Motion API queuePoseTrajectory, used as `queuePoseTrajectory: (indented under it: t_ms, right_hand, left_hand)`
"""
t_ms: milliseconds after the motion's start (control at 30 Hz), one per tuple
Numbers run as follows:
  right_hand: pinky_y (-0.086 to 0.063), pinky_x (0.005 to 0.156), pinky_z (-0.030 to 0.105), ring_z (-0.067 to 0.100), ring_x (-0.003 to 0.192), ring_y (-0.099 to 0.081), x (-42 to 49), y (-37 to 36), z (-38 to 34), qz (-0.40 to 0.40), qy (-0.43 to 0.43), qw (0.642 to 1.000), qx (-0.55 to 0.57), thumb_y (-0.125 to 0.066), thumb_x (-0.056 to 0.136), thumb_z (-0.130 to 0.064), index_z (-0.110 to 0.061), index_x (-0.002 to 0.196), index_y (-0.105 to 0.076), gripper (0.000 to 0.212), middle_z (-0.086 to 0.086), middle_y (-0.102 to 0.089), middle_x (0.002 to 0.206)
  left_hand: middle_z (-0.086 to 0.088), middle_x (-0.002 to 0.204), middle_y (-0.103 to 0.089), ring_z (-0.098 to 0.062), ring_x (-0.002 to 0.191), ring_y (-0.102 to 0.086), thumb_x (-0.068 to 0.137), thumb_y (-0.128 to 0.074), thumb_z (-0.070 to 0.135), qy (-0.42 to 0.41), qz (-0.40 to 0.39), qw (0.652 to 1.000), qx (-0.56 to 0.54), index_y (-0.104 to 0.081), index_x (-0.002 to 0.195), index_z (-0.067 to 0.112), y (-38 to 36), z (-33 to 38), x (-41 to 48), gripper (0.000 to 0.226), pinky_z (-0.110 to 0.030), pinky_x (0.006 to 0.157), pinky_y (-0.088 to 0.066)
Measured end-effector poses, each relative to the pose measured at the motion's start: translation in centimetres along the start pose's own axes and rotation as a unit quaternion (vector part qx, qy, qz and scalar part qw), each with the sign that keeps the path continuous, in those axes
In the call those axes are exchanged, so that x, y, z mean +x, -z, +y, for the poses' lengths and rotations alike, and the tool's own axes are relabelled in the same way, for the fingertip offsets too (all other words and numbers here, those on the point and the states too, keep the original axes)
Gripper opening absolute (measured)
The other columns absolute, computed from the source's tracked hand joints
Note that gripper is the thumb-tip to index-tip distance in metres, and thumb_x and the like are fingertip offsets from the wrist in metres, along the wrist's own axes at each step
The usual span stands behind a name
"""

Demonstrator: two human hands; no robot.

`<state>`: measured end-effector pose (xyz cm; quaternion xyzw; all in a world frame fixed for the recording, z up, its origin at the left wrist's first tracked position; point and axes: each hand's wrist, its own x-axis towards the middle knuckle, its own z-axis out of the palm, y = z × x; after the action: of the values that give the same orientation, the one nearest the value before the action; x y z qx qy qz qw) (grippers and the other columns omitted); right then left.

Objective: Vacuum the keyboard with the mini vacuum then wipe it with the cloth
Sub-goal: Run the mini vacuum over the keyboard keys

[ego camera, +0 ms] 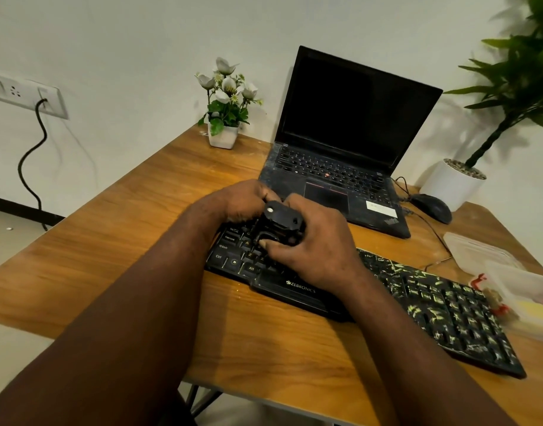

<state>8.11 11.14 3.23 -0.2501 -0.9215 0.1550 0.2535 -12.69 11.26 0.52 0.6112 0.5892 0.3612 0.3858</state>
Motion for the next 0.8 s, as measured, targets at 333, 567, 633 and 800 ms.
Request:
queuePoseTrajectory:
  t_ms: [333, 567, 633, 800]
  right_hand:
    - [-0.061, 0.076, 0.037, 0.000, 0.089, -0.068, -4.3, 6.2, 5.6, -0.012, -0.080, 0.997, -0.005, -0.085, 0.070, -0.045, -0.034, 0.107, -0.065, 0.044, -0.016, -0.073, 0.095]
    - [-0.053, 0.070, 0.027, 0.001, 0.087, -0.065, -1.4, 3.7, 4.5, -0.008, -0.059, 0.998, -0.010, -0.089, 0.073, -0.038, -0.033, 0.102, -0.062, 0.040, -0.015, -0.070, 0.094]
    - [-0.044, 0.066, 0.019, 0.001, 0.084, -0.064, 0.3, 2.7, 4.0, -0.014, -0.041, 0.999, -0.016, -0.089, 0.073, -0.039, -0.036, 0.102, -0.060, 0.041, -0.017, -0.069, 0.093]
    - [-0.040, 0.067, 0.016, 0.003, 0.083, -0.062, 3.5, 1.1, 2.5, -0.017, -0.012, 0.999, -0.025, -0.088, 0.073, -0.041, -0.035, 0.112, -0.062, 0.047, -0.018, -0.068, 0.095]
  left_hand:
    - [-0.012, 0.102, -0.079, -0.026, 0.101, -0.074, 0.087, -0.079, 0.026, 0.020, 0.026, 0.999, -0.040, -0.081, 0.096, 0.012, -0.2, 0.0, -0.3, 0.017, -0.039, 0.095, -0.057]
    - [-0.012, 0.086, -0.077, -0.011, 0.075, -0.071, 0.106, -0.055, 0.026, 0.008, 0.047, 0.997, -0.068, -0.078, 0.103, 0.009, -0.4, 0.3, -0.2, 0.028, -0.022, 0.074, -0.053]
    - [-0.007, 0.076, -0.075, -0.011, 0.069, -0.070, 0.107, -0.052, 0.024, 0.003, 0.047, 0.994, -0.095, -0.074, 0.091, 0.011, -0.5, 0.4, -0.1, 0.031, -0.026, 0.074, -0.053]
    - [0.000, 0.068, -0.059, -0.009, 0.055, -0.049, 0.109, -0.042, 0.045, 0.018, 0.131, 0.979, -0.158, -0.067, 0.091, 0.009, -0.6, 0.9, -0.7, 0.048, -0.023, 0.055, -0.038]
